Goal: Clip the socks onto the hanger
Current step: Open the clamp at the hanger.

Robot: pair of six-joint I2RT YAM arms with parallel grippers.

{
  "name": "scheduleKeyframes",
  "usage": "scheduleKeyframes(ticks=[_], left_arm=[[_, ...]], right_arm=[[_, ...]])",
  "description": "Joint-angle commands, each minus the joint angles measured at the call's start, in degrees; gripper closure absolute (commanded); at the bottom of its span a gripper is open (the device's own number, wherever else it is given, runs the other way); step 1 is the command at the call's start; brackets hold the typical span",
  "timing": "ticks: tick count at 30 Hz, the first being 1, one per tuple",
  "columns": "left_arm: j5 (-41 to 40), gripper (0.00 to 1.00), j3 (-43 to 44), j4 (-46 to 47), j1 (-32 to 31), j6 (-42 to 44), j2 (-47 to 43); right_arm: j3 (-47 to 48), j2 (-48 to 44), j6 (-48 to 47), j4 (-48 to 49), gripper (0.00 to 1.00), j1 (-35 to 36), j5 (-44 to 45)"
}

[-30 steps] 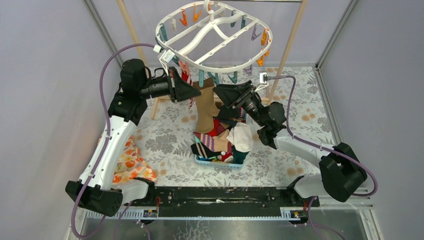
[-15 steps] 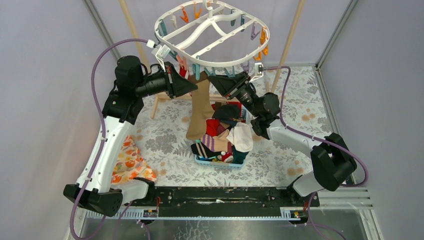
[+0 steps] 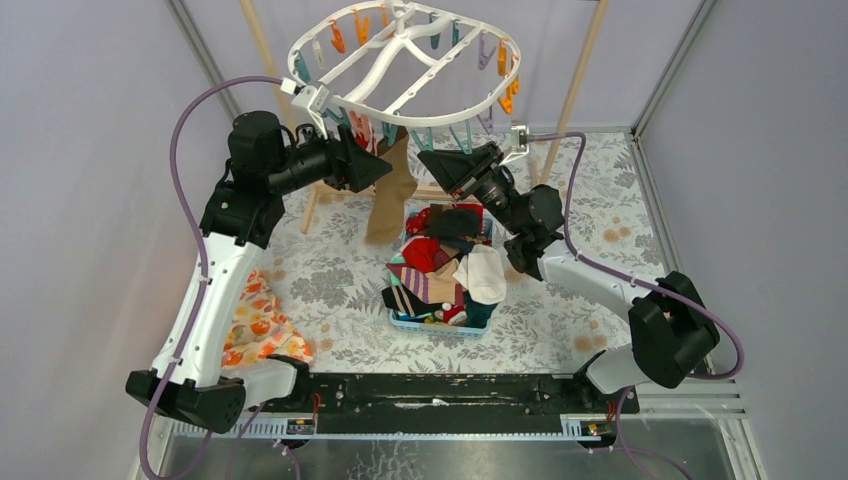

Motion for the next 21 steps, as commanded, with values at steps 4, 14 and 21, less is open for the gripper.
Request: scheduleKeyframes(ticks=[4,14,21], left_arm=[[-1.6,0.22,5.5,-3.4,0.27,0.61,-1.14],[0.02,0.11,9.07,-6.93,-0.02,-1.74,-1.13],[-0.89,0.11,11.46,-5.57,-3.14,-3.59,2.8]], right_arm=[[3.27,-3.05,-11.48,-6.97,1.0,4.95,10.92],[4.25,-2.78,-20.34,-8.1,1.0,12.2,25.64],[4.08,-2.38,-25.17,-6.17,1.0,16.05,32.37]])
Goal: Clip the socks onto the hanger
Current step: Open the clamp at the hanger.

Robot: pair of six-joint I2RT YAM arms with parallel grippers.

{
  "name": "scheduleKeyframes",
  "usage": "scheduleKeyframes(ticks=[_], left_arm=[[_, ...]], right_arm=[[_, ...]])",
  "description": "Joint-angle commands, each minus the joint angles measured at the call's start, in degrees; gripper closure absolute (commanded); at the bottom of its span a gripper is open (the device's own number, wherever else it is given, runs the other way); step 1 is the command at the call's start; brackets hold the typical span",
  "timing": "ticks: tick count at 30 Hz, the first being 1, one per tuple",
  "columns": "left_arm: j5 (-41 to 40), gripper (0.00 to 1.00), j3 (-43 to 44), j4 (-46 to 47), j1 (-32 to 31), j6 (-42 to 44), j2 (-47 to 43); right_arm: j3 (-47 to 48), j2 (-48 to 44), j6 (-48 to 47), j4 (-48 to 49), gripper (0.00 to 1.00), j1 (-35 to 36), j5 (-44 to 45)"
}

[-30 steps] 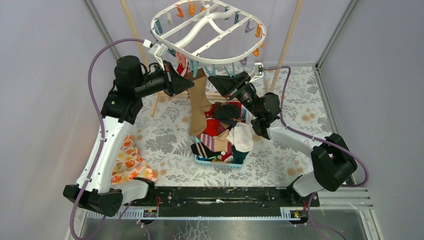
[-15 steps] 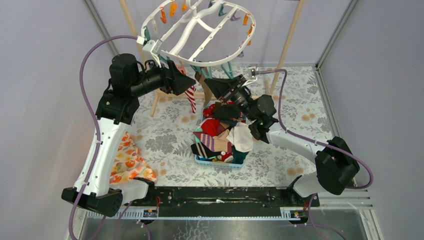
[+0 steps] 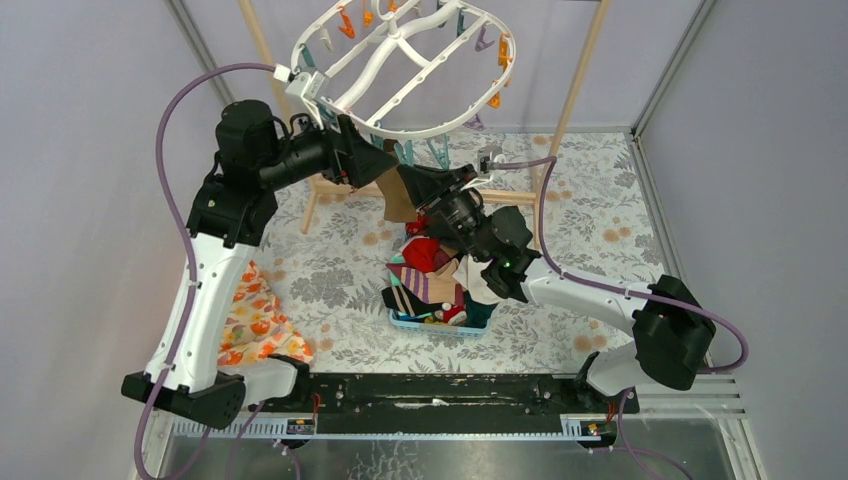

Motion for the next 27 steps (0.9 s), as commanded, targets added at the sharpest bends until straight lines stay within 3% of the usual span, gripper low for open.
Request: scheduleKeyframes(ticks=[1,9,27], left_arm=[[-0.63,0.11,3.72,0.17,-2.1,-1.67,2.91],[-3.25,0.13,4.92,1.5,-4.73,-1.62,5.91],[-5.14,0.27,6.96,4.03,-6.19,-0.79,10.39]], right_arm=[[2.8,-1.7,-4.86,4.69,1.0,1.98,6.77],[2.87,-1.47,-6.12,5.4,1.0,2.96,8.17],[4.36,0.36,-6.59,5.18,1.0,3.82,7.3]])
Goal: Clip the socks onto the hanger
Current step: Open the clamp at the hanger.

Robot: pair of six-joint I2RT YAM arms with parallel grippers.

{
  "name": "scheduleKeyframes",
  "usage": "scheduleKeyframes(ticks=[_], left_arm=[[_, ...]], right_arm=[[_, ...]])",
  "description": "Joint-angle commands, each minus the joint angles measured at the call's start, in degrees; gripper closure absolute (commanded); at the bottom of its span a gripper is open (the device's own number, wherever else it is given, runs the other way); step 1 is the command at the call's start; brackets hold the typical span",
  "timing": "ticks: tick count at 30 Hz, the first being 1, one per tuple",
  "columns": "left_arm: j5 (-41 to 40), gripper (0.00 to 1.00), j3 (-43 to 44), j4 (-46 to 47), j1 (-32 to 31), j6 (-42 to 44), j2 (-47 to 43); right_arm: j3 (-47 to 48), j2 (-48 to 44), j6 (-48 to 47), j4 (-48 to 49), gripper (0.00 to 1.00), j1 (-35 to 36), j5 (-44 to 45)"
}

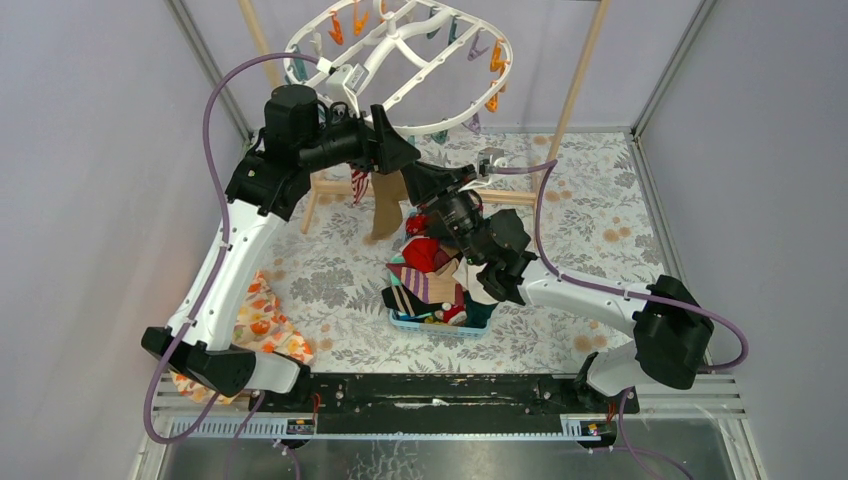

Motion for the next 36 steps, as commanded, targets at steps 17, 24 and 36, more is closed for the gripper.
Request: scheduleKeyframes(ticks=[17,24,36], left_arm=[[-3.16,0.31,2.78,6.61,-0.65,-0.41,0.41],[-4.5,0.52,2.46,7.76,-0.69,-0.83,0.71],[-4.21,0.94,0.43,6.1,-0.65,-0.36,0.07]], right_arm=[[5.37,2.17,-3.55,1.82,1.0,2.37,1.78],[6.48,2.67,-5.33,0.53,0.97,3.11,2.49],[-1.05,-6.49,-6.35,-6.98,0.36,3.12,6.39]])
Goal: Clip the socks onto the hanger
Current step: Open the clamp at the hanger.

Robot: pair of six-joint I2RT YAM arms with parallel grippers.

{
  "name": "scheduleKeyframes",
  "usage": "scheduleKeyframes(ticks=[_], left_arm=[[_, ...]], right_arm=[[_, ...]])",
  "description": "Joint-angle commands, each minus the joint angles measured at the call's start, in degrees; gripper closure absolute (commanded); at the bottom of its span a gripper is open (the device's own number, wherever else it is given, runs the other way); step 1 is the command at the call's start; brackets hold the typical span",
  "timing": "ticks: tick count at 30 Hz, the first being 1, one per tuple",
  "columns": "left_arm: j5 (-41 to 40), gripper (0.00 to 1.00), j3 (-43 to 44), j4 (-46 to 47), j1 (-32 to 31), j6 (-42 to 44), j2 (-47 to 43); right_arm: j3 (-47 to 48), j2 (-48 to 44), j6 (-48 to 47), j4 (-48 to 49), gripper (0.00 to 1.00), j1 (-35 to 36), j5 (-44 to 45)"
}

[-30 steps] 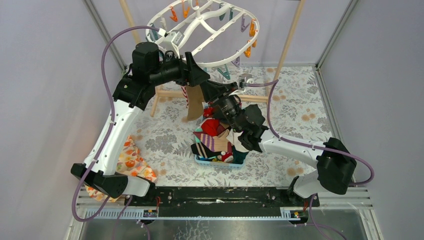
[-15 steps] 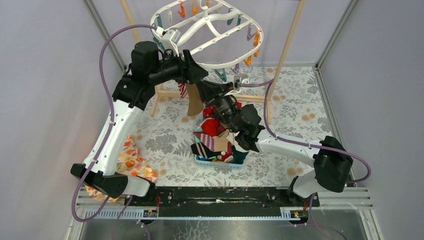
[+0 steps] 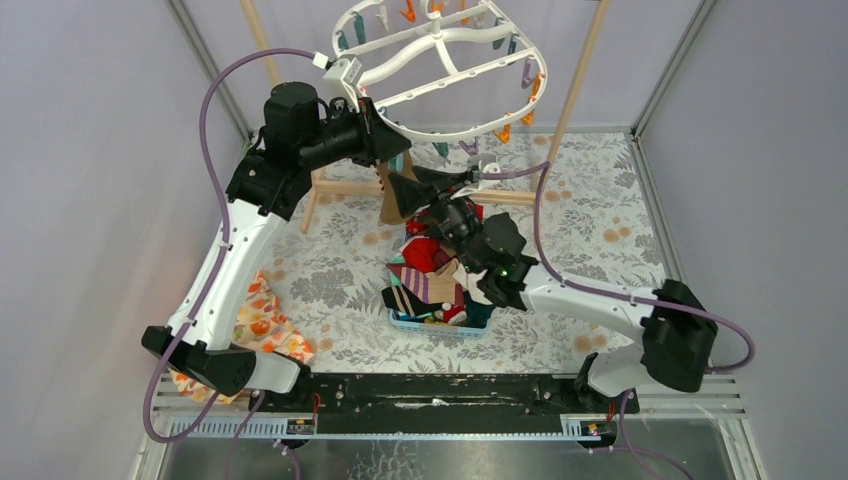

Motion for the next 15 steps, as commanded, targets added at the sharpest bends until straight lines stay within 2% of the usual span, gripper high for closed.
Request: scheduleKeyframes(ticks=[1,8,15], left_arm=[[-0.09,0.94,-0.82,4.24,-0.17,0.18,-0.66],[3.88,0.94,-2.7,5.6,1.33,-3.88,-1.64],[5.95,0.93,-3.24,5.6,2.23,-4.22,-2.42]], right_arm=[[-4.24,-8.68,-1.86,-4.27,0.34,0.49,3.32],[-11.33,-21.89,-0.61,-25.02,0.26,0.43,5.35],[-11.95,-28.24,6.35,-51.42,0.22,-0.4,4.19]])
